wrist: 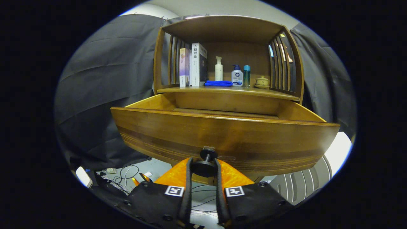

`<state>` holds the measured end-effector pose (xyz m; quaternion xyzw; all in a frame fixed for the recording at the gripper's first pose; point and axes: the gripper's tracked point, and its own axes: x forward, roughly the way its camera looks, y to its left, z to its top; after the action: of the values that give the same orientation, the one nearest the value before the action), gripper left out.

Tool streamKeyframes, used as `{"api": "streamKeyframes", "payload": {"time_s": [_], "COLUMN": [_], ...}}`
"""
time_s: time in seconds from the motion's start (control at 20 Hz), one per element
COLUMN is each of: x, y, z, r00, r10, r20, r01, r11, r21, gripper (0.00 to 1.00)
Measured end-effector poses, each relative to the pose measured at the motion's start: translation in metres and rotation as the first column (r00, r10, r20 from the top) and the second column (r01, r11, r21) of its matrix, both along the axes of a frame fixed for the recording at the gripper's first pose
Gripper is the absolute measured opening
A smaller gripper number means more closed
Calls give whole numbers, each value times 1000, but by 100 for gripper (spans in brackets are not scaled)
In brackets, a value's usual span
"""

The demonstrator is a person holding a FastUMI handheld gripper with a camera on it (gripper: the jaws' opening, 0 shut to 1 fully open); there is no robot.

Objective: Pull open the drawer, take out the items inside it, and place them on the countertop above the cabinet.

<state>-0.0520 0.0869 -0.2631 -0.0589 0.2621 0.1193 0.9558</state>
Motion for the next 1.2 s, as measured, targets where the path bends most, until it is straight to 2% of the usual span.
{"api": "streamKeyframes", "payload": {"time_s": [0.1,0.35,0.55,0.75,0.95,1.2], "x": [4,18,40,76,117,158], "y": [1,7,22,31,29,20], "z": [17,83,140,169,159,129], "r00": [997,960,936,949,982,980], "r10": [12,81,120,136,163,173], "r20": [82,269,331,286,92,-95], "r01": [-13,-73,-120,-153,-170,-169], "r11": [1000,997,993,988,982,985], "r21": [7,-39,-21,38,77,42], "gripper": [45,97,97,98,97,96]}}
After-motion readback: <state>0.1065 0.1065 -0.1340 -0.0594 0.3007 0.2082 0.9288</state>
